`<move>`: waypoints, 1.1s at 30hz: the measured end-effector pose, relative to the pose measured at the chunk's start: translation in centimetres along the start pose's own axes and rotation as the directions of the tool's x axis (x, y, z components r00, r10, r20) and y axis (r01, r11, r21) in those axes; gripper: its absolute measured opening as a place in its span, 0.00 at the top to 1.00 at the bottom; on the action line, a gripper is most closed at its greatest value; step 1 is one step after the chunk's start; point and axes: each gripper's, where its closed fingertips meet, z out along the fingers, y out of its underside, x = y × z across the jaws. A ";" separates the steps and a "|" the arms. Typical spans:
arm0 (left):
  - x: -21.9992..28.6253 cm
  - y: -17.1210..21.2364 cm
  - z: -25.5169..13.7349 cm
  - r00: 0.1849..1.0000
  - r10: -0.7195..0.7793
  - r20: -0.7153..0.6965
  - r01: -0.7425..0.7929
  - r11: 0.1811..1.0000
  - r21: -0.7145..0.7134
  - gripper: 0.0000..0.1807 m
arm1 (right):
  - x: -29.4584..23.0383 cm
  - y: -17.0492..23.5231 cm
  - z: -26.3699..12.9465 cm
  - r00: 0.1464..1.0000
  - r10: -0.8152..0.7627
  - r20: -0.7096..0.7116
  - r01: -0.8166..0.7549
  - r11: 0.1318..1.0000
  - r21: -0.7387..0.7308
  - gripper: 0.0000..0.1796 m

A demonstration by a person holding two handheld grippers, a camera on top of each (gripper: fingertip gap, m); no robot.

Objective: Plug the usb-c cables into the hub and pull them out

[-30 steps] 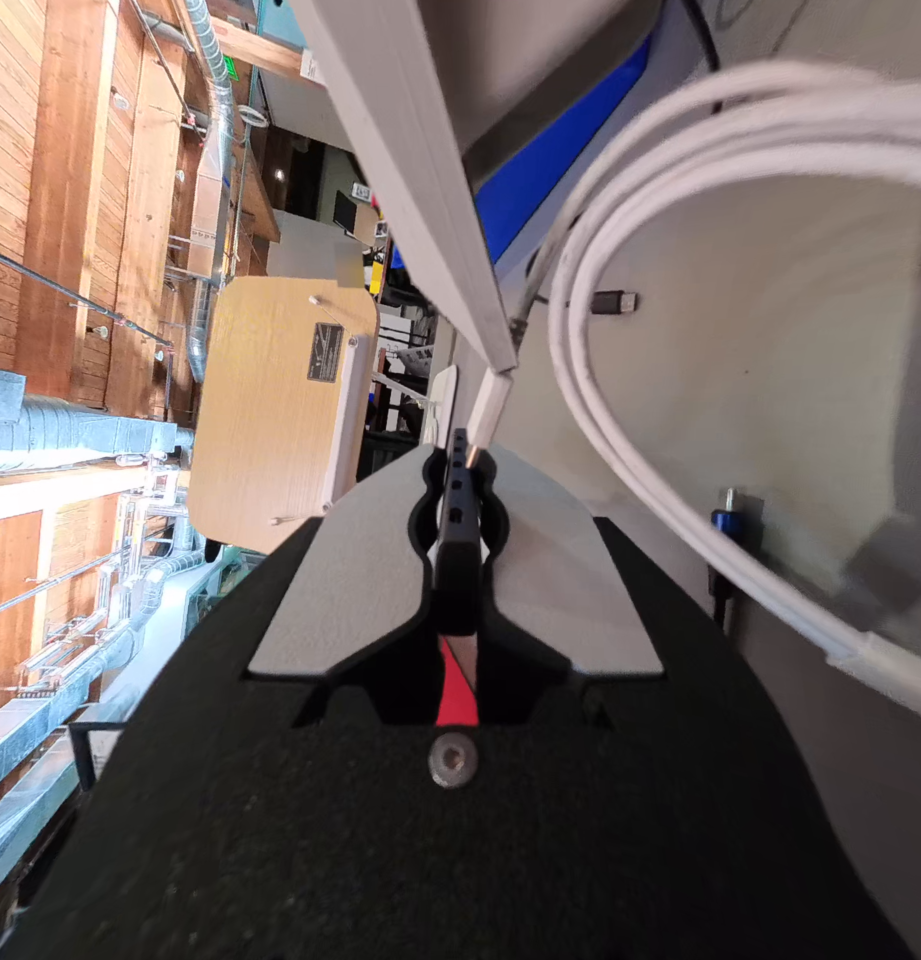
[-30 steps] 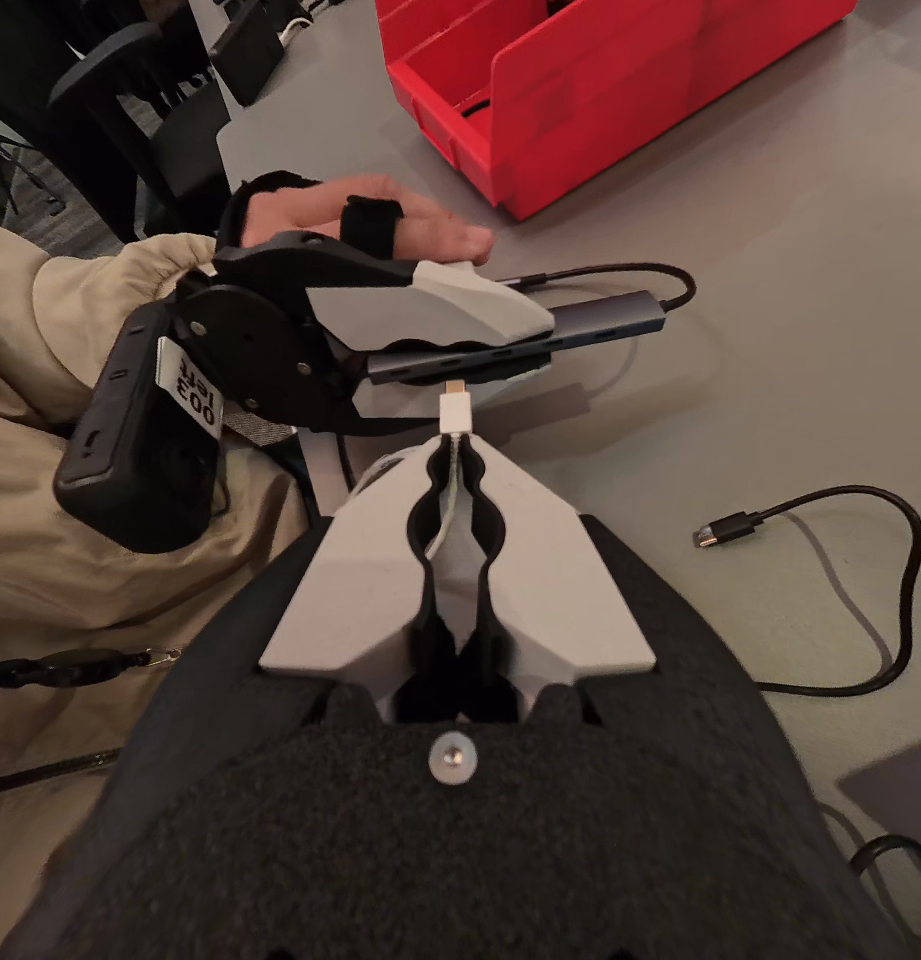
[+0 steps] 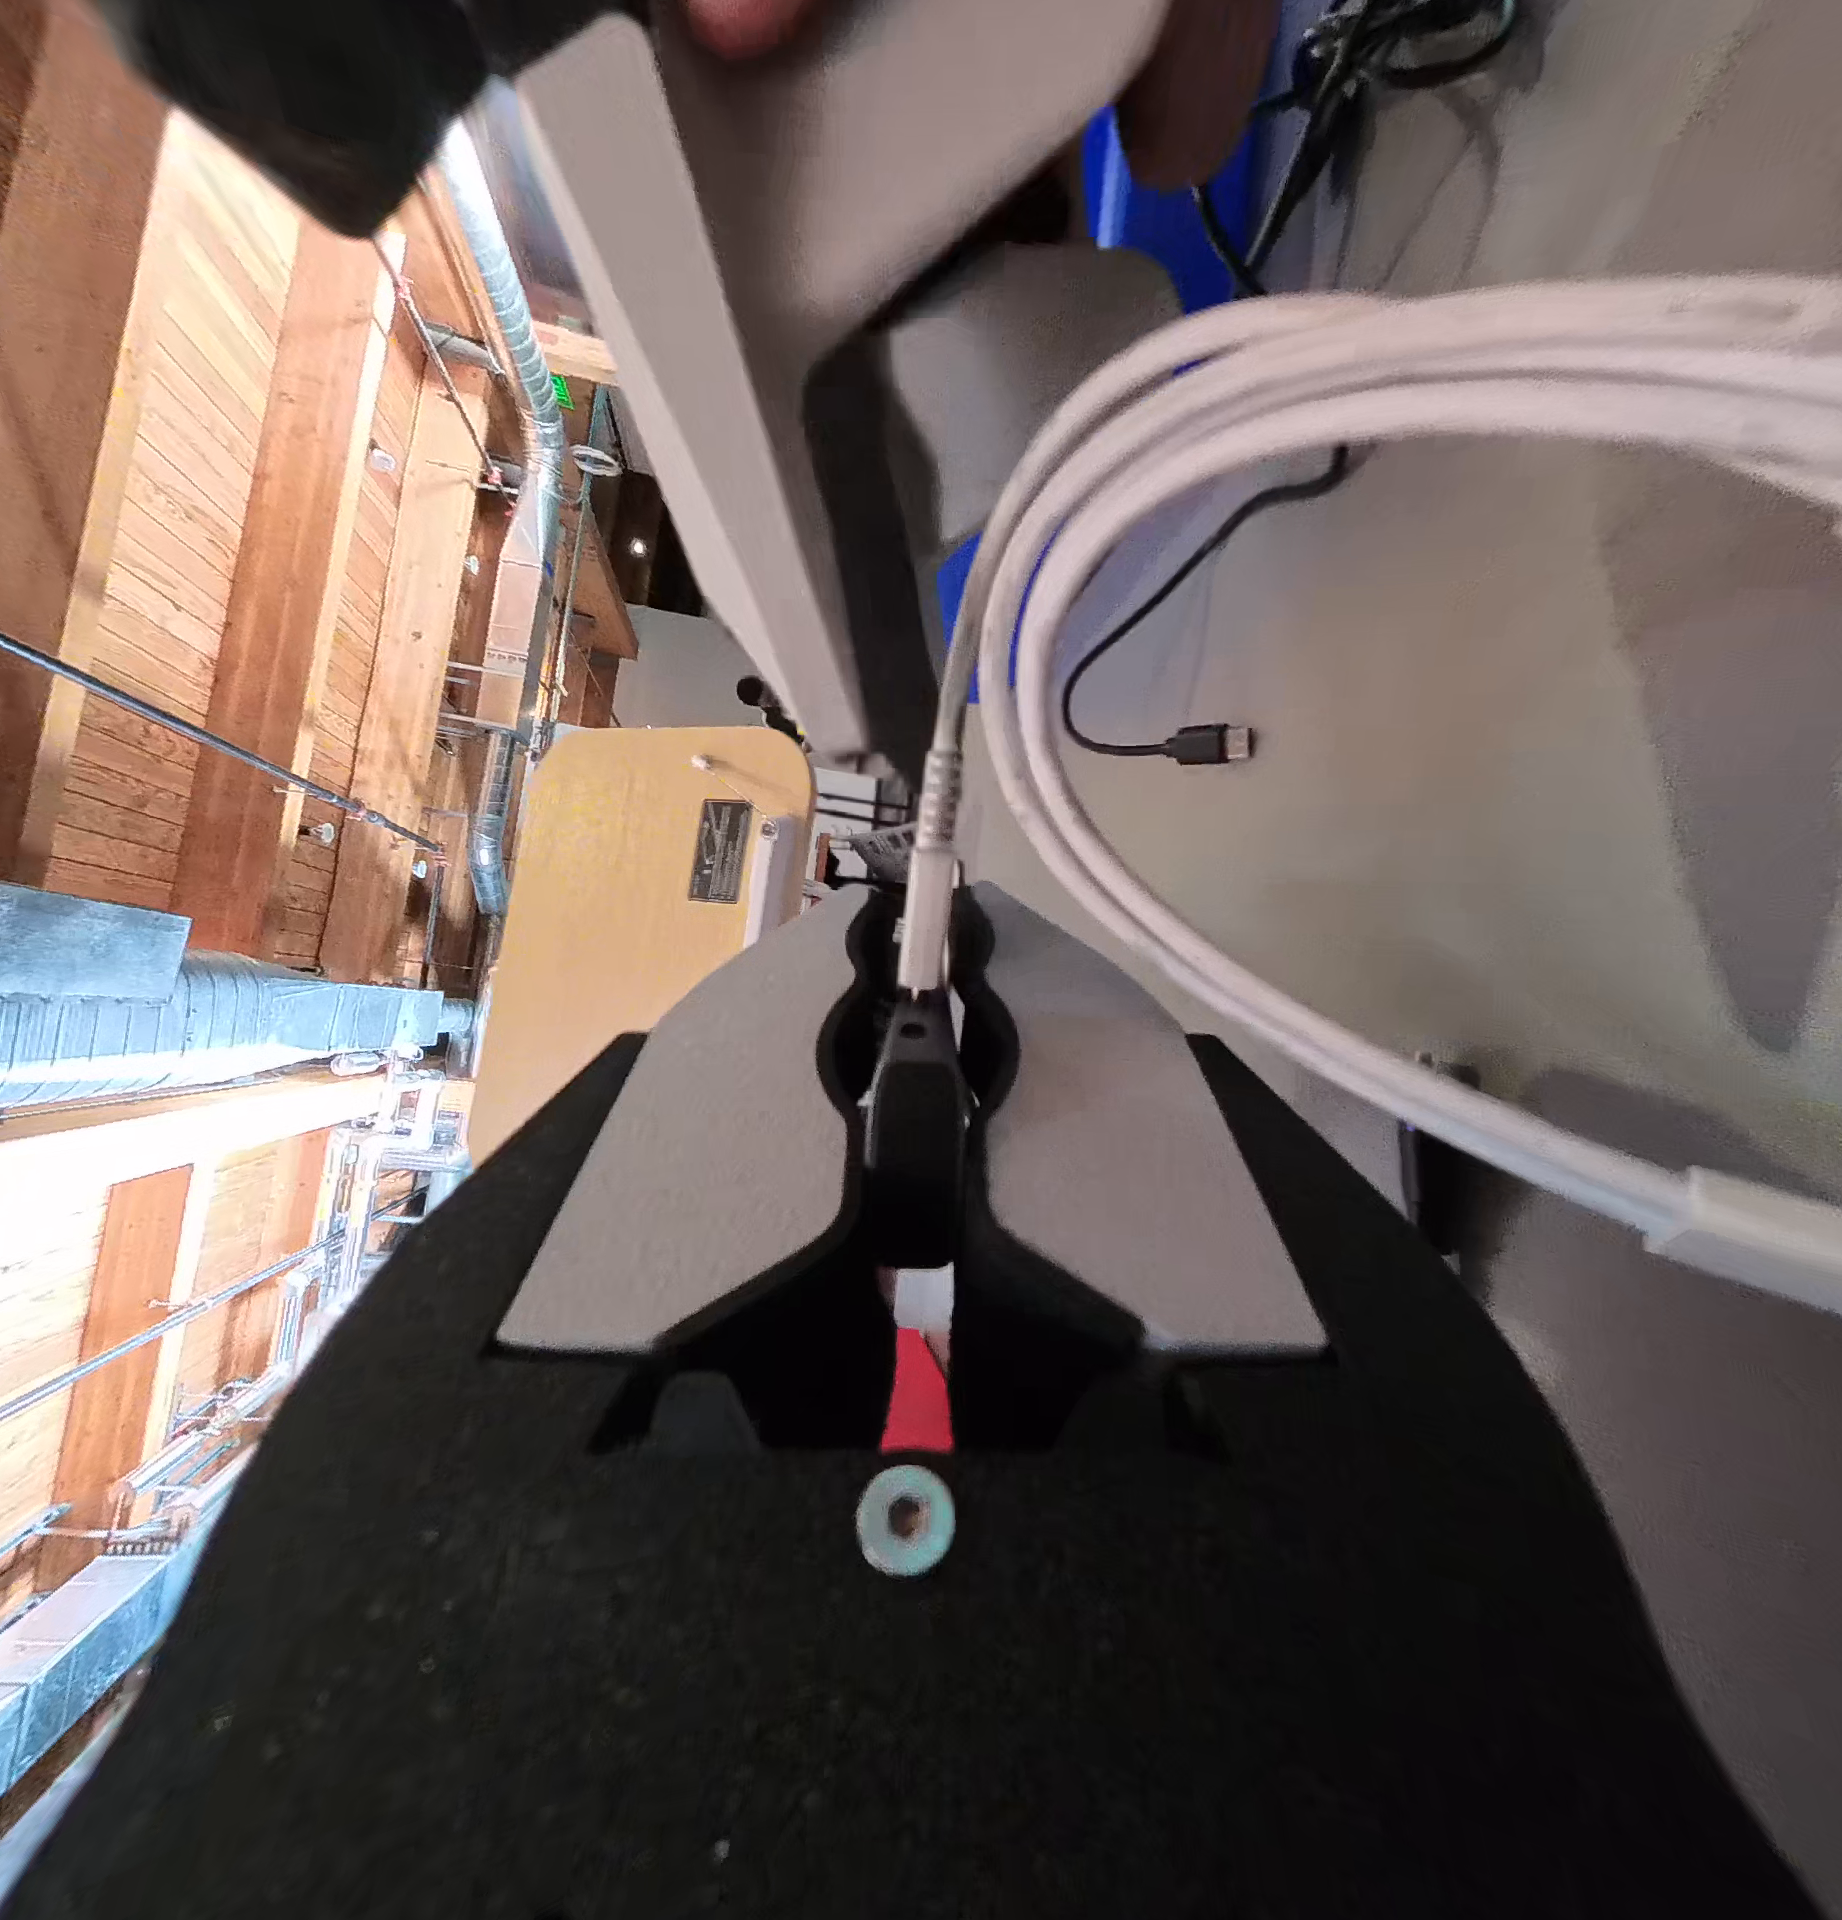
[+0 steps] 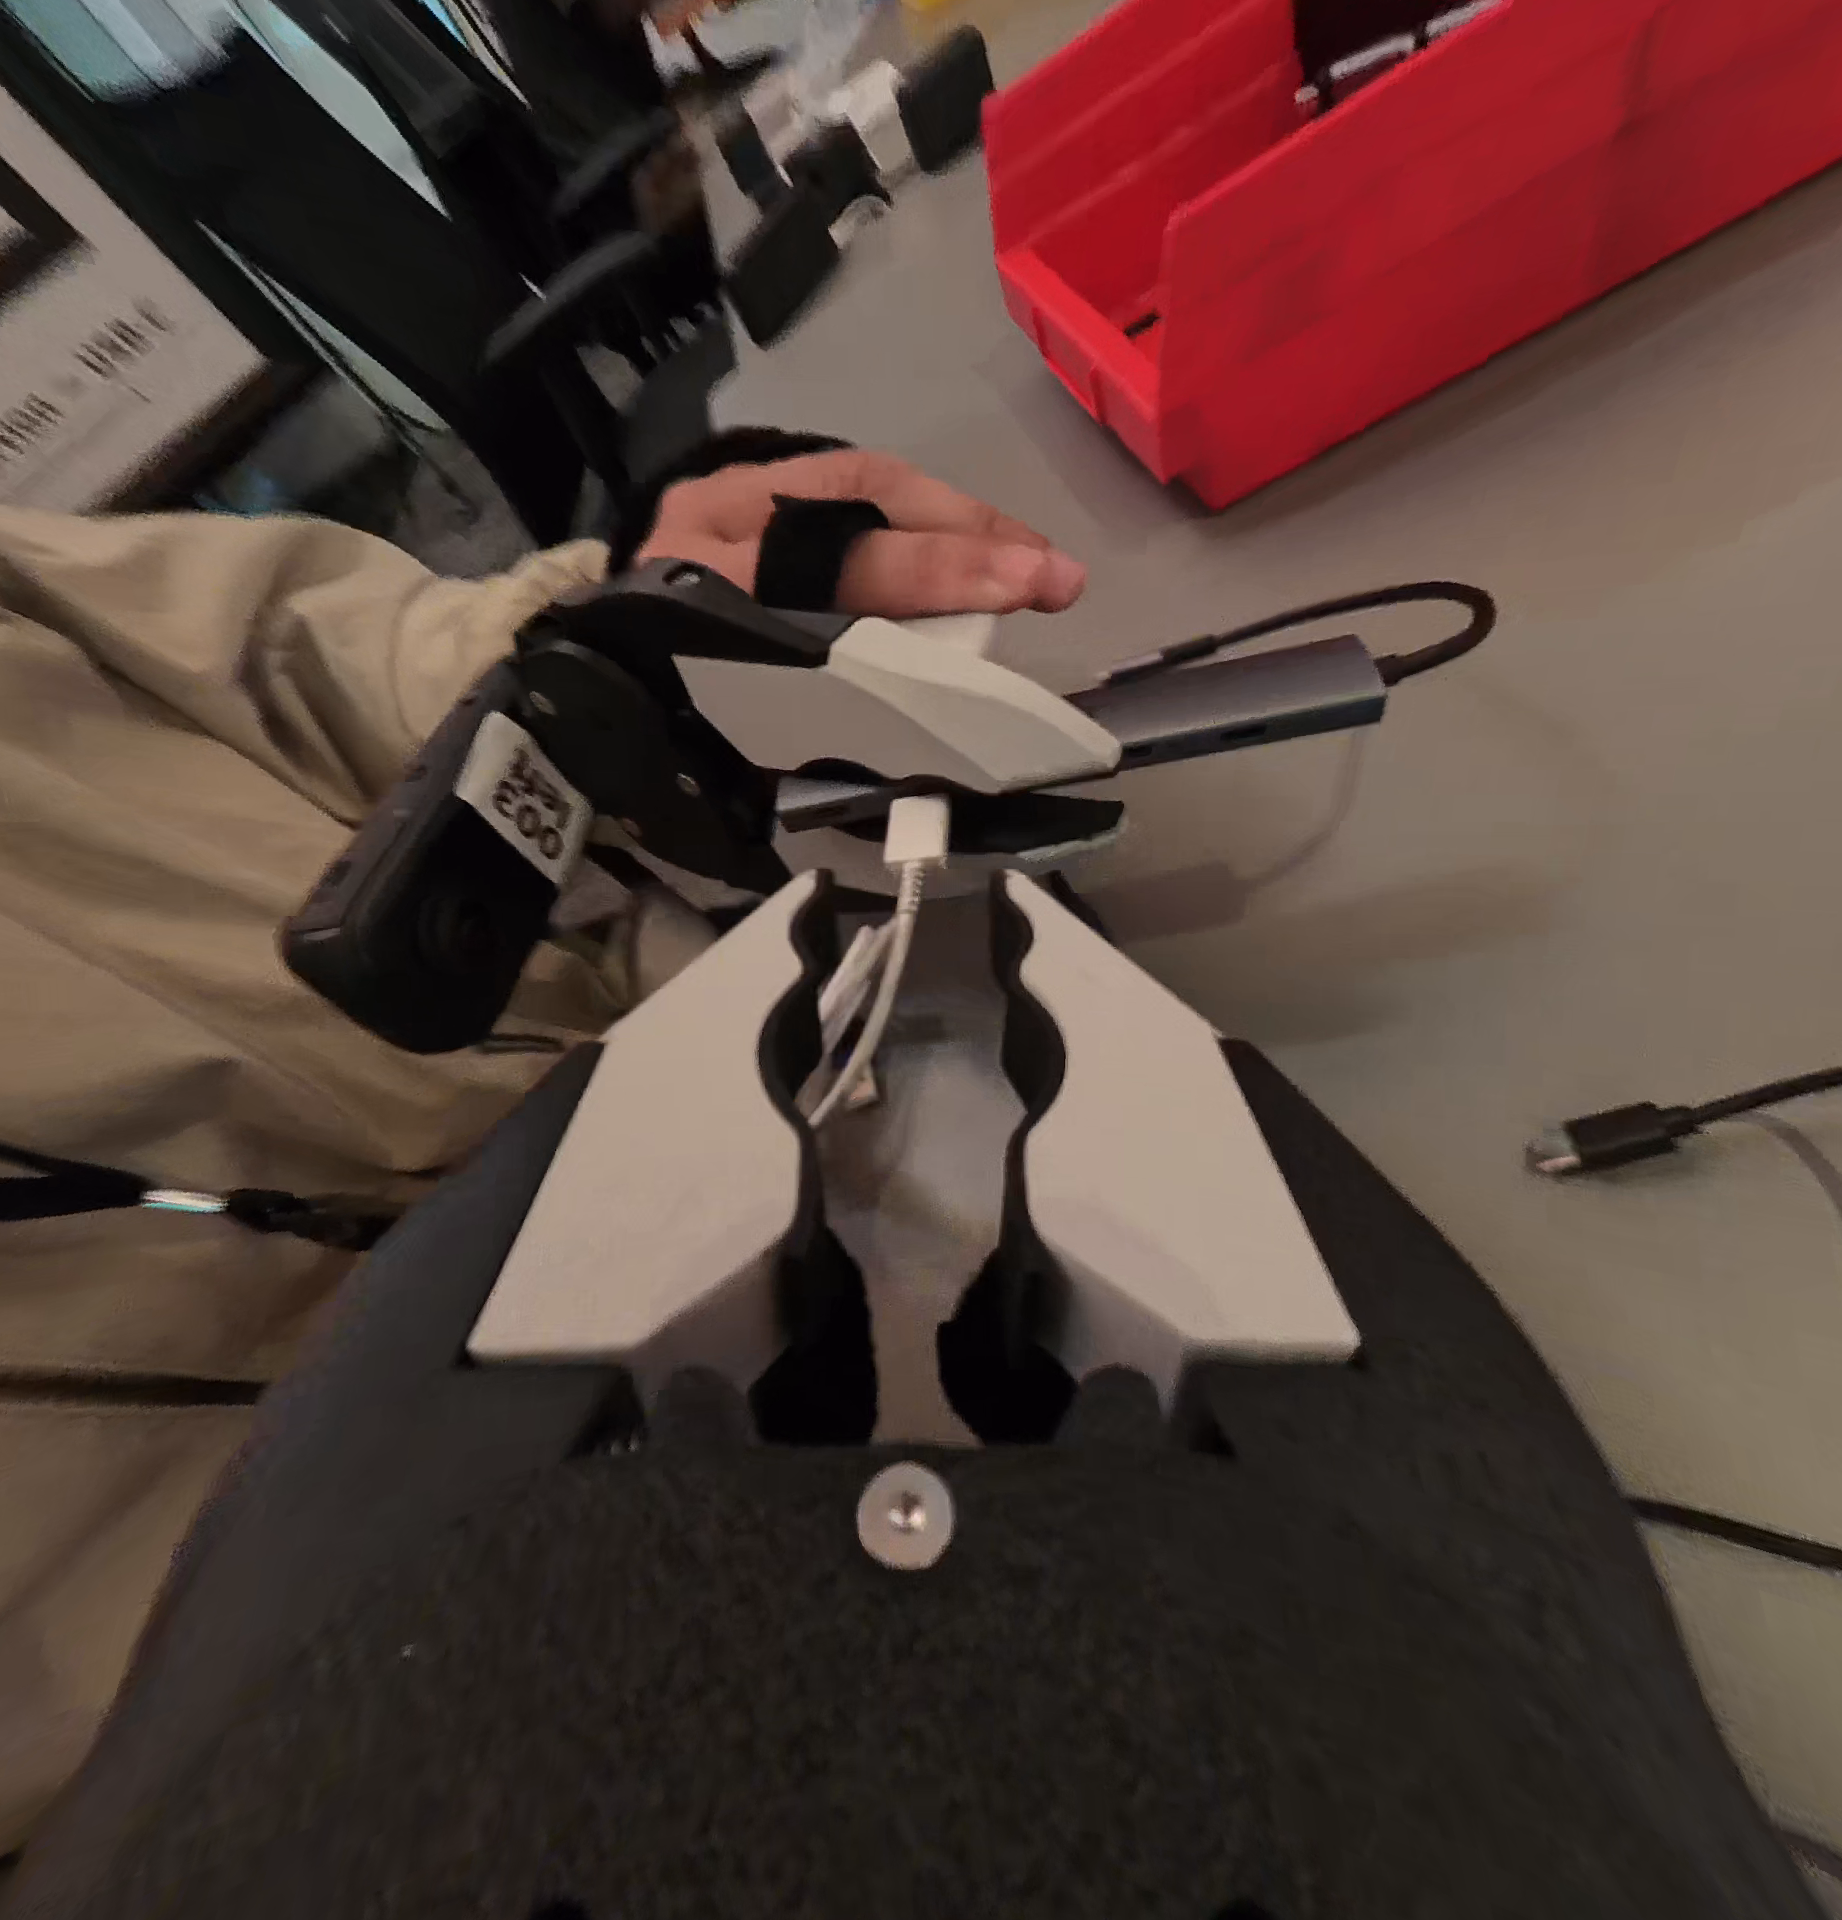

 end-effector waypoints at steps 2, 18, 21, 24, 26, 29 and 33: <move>-0.4 -0.2 -0.2 1.000 -0.010 0.020 0.010 1.000 0.017 0.94 | 0.1 -1.0 -0.9 0.992 0.086 0.090 -0.094 0.992 0.086 0.82; -4.5 -3.4 -3.2 0.947 -0.312 0.077 0.276 0.912 0.304 0.94 | 4.7 -3.9 -3.0 0.982 0.024 -0.185 0.050 0.922 0.383 0.77; -5.7 -4.0 -3.9 0.936 -0.326 0.132 0.265 0.901 0.342 0.94 | 1.3 -5.0 -2.9 0.956 0.191 0.221 -0.272 0.857 0.438 0.70; -6.1 -4.7 -4.2 0.930 -0.342 0.135 0.271 0.885 0.379 0.94 | 0.4 -5.1 -1.5 0.853 0.314 0.416 -0.478 0.791 0.383 0.68; -6.0 -4.9 -4.2 0.924 -0.365 0.117 0.294 0.871 0.394 0.94 | -0.1 -5.8 -1.3 0.776 0.333 0.536 -0.573 0.728 0.377 0.69; -5.9 -4.7 -4.0 0.913 -0.397 0.093 0.333 0.858 0.392 0.94 | -0.5 -5.8 -0.8 0.747 0.330 0.578 -0.596 0.718 0.361 0.86; -5.3 -3.3 -3.2 0.920 -0.382 0.088 0.336 0.885 0.322 0.93 | -0.2 -6.1 -1.4 0.772 0.308 0.556 -0.581 0.697 0.421 0.88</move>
